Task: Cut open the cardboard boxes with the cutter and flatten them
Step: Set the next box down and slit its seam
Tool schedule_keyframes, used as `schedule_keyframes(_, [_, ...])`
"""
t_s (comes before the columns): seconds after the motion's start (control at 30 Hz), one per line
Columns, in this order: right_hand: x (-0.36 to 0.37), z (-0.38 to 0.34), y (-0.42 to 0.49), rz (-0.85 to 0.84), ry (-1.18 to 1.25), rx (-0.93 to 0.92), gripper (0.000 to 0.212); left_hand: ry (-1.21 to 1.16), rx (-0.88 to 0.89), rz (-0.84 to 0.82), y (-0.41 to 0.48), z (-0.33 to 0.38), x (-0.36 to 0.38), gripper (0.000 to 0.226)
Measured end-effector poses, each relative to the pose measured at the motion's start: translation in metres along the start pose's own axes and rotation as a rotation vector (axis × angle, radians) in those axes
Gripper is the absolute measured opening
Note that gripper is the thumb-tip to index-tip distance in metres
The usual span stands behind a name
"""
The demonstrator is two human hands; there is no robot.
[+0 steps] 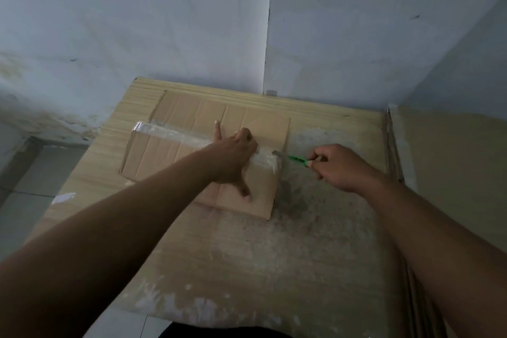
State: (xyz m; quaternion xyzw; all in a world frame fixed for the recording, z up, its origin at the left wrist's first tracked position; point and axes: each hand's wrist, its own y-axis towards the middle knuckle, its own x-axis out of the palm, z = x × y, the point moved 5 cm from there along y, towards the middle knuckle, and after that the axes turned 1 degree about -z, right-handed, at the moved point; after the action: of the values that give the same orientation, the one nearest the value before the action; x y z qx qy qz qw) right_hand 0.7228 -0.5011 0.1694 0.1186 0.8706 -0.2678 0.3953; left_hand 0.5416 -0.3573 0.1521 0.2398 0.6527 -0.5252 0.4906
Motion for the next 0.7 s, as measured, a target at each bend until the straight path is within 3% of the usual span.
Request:
schedule_keyframes(0.2, [0.0, -0.017, 0.014, -0.257, -0.225, -0.106, 0.011, 0.137, 0.126, -0.066, 0.002, 0.001, -0.015, 0.113])
schedule_keyframes(0.47, [0.028, -0.002, 0.012, -0.593, -0.311, -0.12, 0.013, 0.16, 0.137, -0.147, 0.006, -0.002, -0.022, 0.114])
schedule_keyframes(0.53, [0.032, 0.012, 0.006, -0.568, -0.264, -0.119, 0.013, 0.181, 0.143, -0.143, 0.006, -0.002, -0.025, 0.115])
schedule_keyframes(0.7, [0.017, 0.039, -0.01, -0.299, 0.198, 0.002, 0.013, 0.194, 0.13, -0.108, -0.002, -0.003, -0.01, 0.111])
